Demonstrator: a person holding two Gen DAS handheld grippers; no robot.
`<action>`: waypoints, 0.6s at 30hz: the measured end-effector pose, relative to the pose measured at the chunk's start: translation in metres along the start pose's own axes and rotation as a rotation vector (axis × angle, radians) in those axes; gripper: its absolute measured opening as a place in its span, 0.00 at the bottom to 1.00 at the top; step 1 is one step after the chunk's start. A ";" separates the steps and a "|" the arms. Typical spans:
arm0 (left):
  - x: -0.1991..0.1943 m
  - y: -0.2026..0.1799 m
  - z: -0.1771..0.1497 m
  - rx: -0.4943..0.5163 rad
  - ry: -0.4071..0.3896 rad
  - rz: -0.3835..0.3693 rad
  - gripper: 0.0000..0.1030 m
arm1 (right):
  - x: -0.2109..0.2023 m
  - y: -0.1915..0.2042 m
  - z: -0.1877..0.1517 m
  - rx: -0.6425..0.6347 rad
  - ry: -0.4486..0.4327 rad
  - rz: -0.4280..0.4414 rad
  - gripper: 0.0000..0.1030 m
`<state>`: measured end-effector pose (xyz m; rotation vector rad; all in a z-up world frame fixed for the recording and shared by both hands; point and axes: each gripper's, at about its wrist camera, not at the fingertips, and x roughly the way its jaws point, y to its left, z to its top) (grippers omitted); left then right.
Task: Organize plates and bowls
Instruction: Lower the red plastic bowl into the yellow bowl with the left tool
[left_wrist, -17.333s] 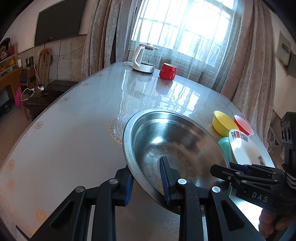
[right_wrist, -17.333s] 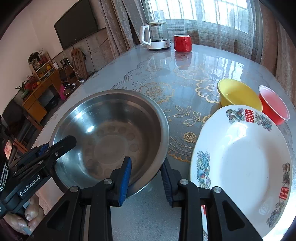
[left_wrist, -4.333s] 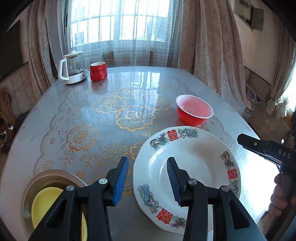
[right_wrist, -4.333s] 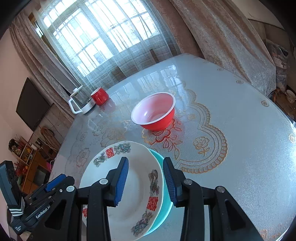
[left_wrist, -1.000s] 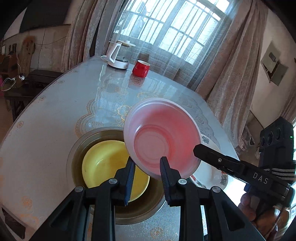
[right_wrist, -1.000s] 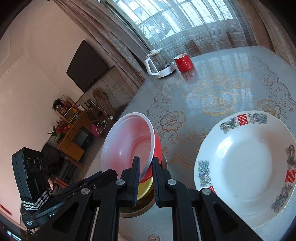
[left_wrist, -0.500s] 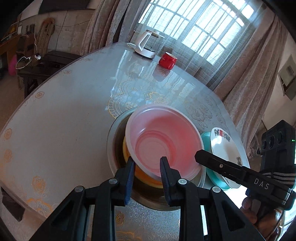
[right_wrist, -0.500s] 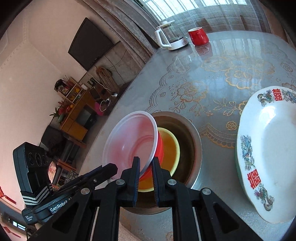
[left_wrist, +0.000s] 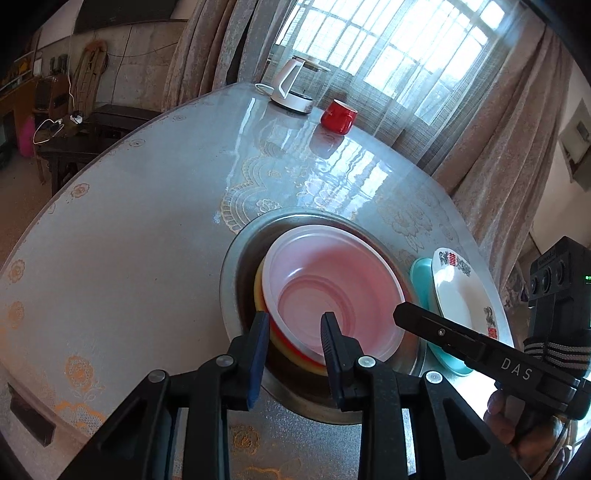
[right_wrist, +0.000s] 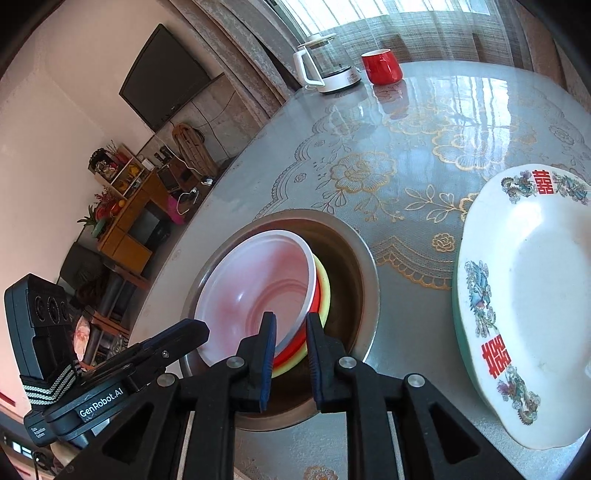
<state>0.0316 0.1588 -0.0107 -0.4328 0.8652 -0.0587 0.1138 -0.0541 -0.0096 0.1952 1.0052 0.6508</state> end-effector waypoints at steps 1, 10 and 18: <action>0.000 0.000 -0.001 -0.001 -0.001 0.000 0.28 | 0.000 0.000 -0.001 -0.003 0.000 -0.005 0.19; 0.007 -0.007 0.000 0.039 -0.011 0.021 0.28 | 0.005 0.002 -0.003 -0.030 0.005 -0.036 0.19; 0.010 -0.011 -0.001 0.058 -0.013 0.026 0.28 | 0.001 0.003 -0.004 -0.042 -0.007 -0.062 0.19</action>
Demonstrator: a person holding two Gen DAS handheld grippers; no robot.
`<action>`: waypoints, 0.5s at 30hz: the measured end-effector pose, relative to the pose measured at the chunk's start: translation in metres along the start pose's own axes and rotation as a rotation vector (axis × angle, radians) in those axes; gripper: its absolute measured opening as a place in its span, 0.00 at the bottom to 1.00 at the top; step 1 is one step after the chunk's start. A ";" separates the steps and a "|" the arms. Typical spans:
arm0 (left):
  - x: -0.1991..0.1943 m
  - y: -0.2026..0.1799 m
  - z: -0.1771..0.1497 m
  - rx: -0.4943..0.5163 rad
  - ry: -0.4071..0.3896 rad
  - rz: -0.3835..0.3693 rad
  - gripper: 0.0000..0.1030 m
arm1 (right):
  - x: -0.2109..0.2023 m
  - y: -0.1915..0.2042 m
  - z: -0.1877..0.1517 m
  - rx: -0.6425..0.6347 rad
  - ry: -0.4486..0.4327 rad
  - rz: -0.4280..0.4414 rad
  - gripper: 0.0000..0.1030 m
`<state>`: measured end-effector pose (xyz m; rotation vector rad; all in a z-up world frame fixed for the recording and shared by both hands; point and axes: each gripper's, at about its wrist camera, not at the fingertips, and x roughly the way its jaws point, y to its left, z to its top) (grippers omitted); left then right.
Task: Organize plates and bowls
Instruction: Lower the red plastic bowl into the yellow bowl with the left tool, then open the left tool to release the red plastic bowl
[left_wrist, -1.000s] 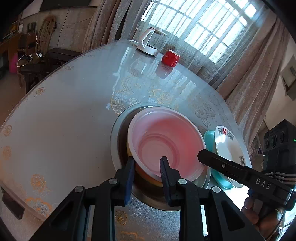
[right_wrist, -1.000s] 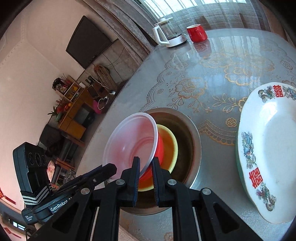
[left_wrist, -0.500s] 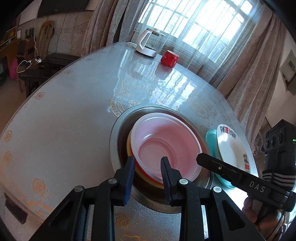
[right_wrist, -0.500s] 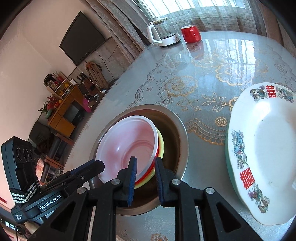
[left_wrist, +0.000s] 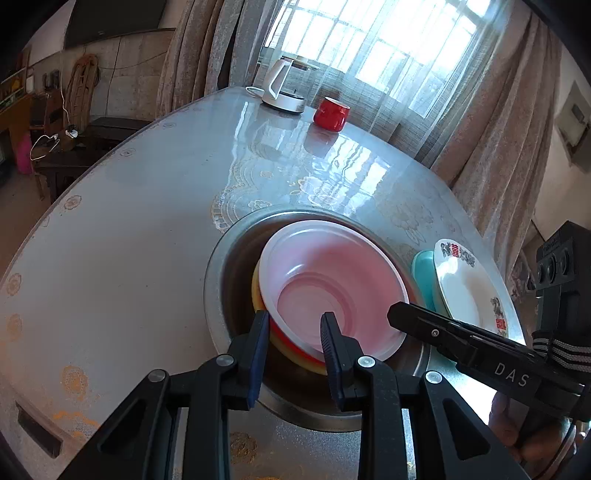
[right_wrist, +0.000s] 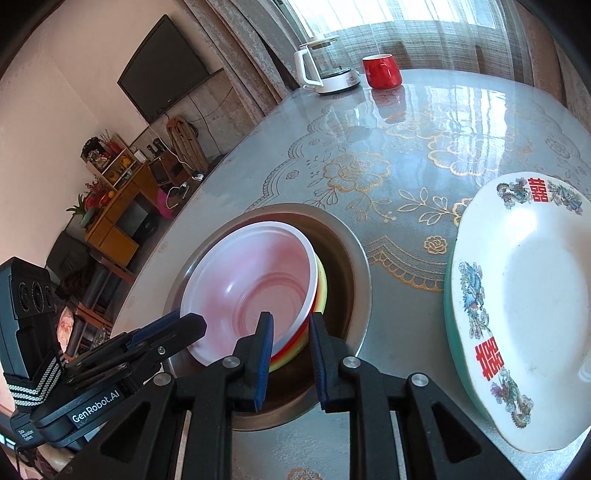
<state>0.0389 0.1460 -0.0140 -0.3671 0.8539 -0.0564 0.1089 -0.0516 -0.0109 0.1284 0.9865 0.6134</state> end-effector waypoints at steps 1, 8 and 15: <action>0.000 -0.001 0.000 0.005 -0.002 0.007 0.28 | -0.001 0.000 0.000 0.001 -0.002 0.001 0.19; -0.001 -0.003 -0.001 0.026 -0.011 0.041 0.30 | -0.006 -0.003 -0.001 0.017 -0.018 0.002 0.25; -0.007 -0.004 -0.001 0.041 -0.037 0.052 0.36 | -0.015 -0.010 -0.004 0.040 -0.052 0.026 0.26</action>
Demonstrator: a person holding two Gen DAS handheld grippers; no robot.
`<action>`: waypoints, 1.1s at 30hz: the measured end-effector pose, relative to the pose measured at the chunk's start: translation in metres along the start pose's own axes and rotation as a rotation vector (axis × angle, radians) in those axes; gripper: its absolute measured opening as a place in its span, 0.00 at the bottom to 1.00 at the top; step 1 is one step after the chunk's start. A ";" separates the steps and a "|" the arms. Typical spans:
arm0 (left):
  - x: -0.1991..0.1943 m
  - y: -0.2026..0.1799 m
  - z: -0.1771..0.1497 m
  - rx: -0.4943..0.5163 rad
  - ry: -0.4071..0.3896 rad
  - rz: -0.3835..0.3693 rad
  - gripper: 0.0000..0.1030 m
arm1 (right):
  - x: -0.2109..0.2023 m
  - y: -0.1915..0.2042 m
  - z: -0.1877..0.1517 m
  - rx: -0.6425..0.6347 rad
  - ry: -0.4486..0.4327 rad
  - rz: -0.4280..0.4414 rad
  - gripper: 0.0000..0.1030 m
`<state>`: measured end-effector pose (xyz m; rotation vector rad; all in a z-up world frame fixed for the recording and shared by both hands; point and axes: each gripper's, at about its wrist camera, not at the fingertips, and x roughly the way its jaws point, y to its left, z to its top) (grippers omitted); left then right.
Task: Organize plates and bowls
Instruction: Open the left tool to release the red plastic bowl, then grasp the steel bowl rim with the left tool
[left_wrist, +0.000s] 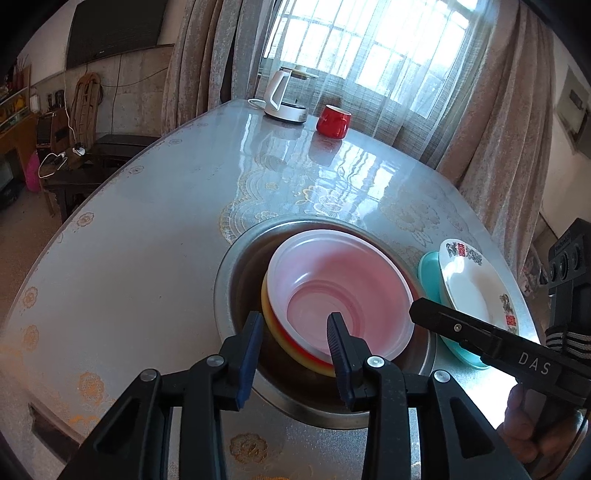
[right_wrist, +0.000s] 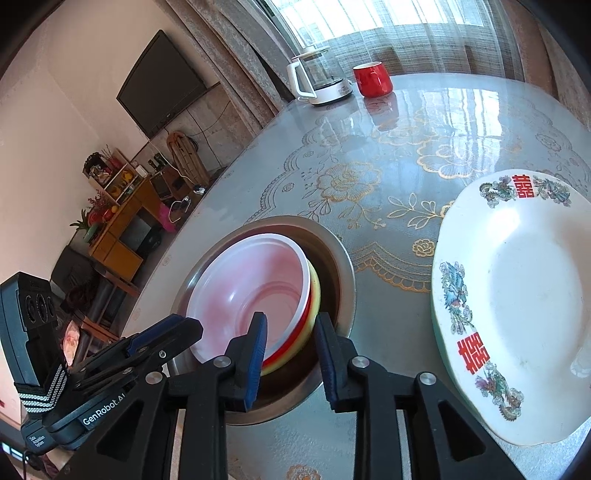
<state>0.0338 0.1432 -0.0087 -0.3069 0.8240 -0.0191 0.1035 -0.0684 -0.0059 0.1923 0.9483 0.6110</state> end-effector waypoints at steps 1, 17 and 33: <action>0.000 0.001 0.000 0.002 -0.002 0.003 0.37 | -0.002 -0.001 0.000 0.002 -0.006 0.001 0.26; -0.012 0.038 0.001 -0.066 -0.041 0.084 0.43 | -0.012 -0.018 -0.007 0.045 -0.037 -0.067 0.26; 0.005 0.040 -0.001 -0.021 -0.077 0.120 0.42 | 0.008 -0.002 -0.002 -0.094 0.008 -0.170 0.26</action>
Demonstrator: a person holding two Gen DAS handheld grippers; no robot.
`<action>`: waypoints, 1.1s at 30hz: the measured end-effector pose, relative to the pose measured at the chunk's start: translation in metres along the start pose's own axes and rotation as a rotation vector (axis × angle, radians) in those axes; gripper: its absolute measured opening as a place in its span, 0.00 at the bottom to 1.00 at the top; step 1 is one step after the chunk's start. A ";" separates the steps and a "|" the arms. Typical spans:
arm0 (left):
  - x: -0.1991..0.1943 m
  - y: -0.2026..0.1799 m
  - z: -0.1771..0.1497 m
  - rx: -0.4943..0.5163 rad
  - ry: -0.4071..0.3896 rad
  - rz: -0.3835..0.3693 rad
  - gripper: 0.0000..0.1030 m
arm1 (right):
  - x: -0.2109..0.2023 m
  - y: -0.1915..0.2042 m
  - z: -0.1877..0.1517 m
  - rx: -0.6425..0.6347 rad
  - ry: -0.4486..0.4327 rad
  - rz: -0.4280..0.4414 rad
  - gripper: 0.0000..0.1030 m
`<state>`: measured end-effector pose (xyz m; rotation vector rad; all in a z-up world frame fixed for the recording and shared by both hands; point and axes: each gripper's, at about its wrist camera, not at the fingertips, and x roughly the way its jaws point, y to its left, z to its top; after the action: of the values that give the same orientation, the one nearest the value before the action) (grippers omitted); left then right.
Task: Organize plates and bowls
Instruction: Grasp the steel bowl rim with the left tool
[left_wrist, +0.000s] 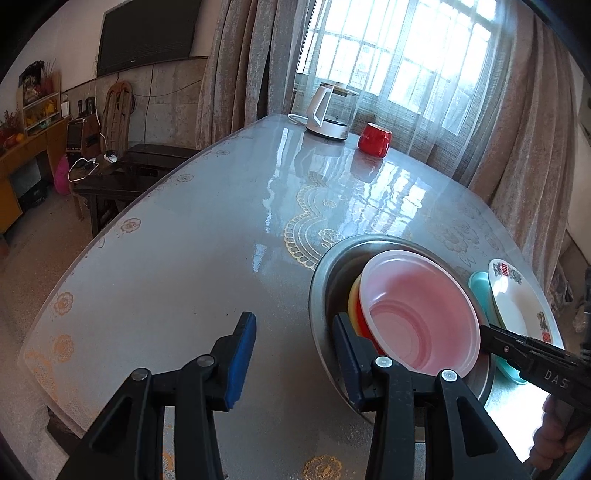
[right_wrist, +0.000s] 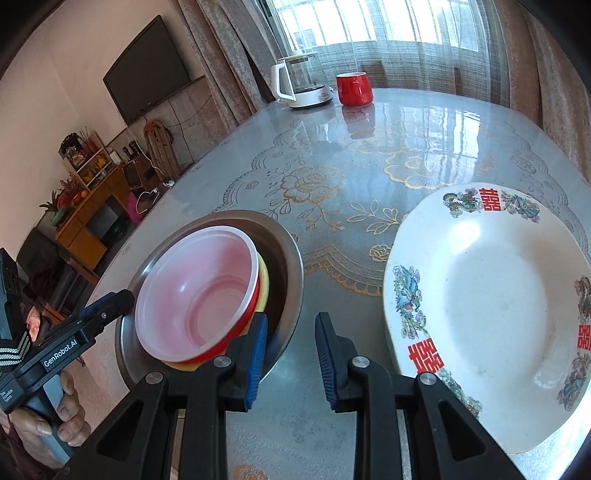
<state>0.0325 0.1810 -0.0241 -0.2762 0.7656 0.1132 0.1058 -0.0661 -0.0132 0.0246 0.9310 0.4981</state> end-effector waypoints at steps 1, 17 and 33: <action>0.001 -0.001 0.000 0.008 -0.001 0.003 0.42 | 0.002 0.000 0.000 -0.003 0.004 0.000 0.26; 0.016 0.001 -0.001 -0.001 0.017 -0.004 0.44 | 0.014 0.004 -0.001 -0.016 0.029 -0.006 0.26; 0.012 -0.018 -0.001 0.097 0.002 0.011 0.16 | 0.015 0.007 -0.001 -0.025 0.025 0.012 0.21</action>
<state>0.0440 0.1632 -0.0301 -0.1800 0.7721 0.0864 0.1096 -0.0542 -0.0234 0.0012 0.9492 0.5224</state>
